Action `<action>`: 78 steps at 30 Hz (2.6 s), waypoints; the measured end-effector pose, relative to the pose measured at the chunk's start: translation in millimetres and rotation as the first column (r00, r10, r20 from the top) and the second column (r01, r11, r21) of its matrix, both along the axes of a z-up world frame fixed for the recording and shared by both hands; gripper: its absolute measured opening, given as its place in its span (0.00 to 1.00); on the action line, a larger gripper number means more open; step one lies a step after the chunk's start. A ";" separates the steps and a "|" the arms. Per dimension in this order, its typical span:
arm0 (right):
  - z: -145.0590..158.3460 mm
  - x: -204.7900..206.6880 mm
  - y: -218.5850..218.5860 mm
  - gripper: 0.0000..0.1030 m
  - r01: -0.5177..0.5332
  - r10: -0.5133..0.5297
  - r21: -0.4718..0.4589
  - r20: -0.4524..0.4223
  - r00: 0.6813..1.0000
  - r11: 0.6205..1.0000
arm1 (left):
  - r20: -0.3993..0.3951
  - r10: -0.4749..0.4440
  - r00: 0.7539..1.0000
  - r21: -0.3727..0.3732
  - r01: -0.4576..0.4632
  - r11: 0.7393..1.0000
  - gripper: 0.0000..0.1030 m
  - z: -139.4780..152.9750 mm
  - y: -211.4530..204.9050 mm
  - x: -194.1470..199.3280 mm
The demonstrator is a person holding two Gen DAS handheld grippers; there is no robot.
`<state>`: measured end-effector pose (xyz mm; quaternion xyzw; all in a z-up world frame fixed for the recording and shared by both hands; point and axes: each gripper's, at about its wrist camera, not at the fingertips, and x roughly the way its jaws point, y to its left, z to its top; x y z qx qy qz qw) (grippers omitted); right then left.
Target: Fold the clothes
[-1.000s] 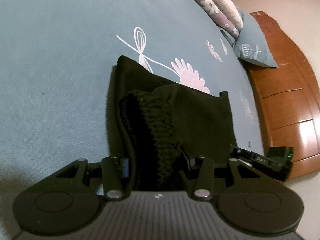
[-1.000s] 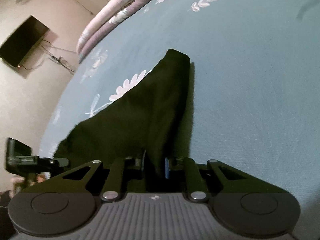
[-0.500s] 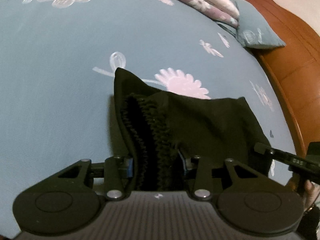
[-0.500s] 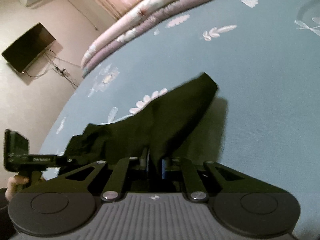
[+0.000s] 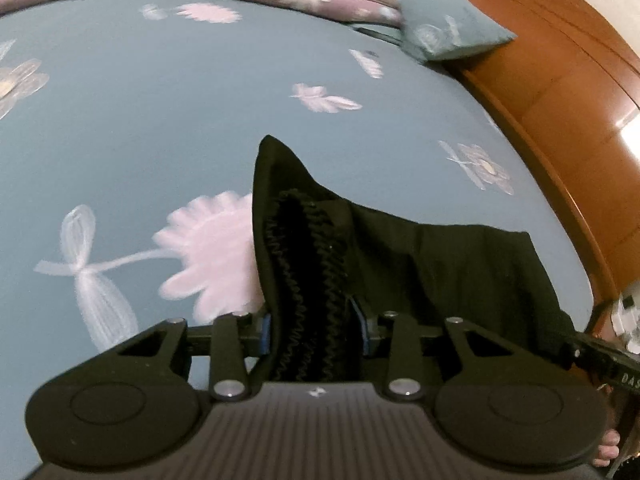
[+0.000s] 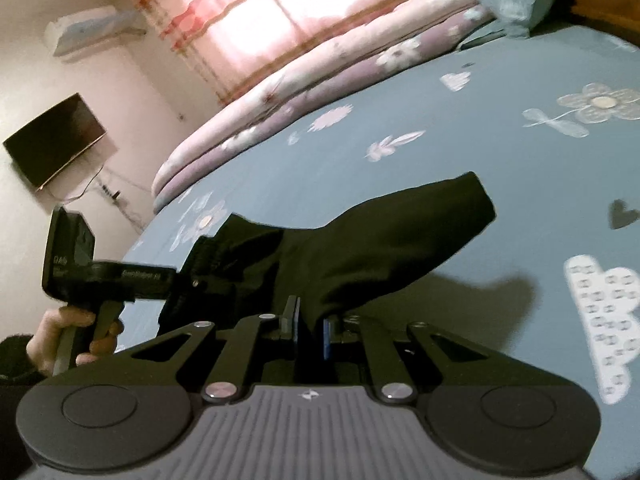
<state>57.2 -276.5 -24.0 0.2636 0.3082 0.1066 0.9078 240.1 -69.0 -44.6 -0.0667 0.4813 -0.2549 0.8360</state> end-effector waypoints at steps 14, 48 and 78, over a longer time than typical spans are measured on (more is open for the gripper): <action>5.7 -33.9 -90.5 0.13 0.286 -0.286 -0.004 0.037 0.958 0.958 | 0.073 -0.243 0.967 0.034 0.241 0.970 0.31 16.7 -188.9 54.4; -95.0 -49.6 -188.5 0.53 0.562 -0.553 0.137 -0.103 0.827 0.815 | 0.117 -0.337 0.934 0.106 0.326 0.939 0.37 -15.9 -391.1 135.9; -142.1 -80.0 -263.2 0.17 0.776 -0.824 0.491 -0.182 0.536 0.396 | 0.013 -0.754 0.657 -0.047 0.753 0.656 0.58 -56.0 -328.7 -19.2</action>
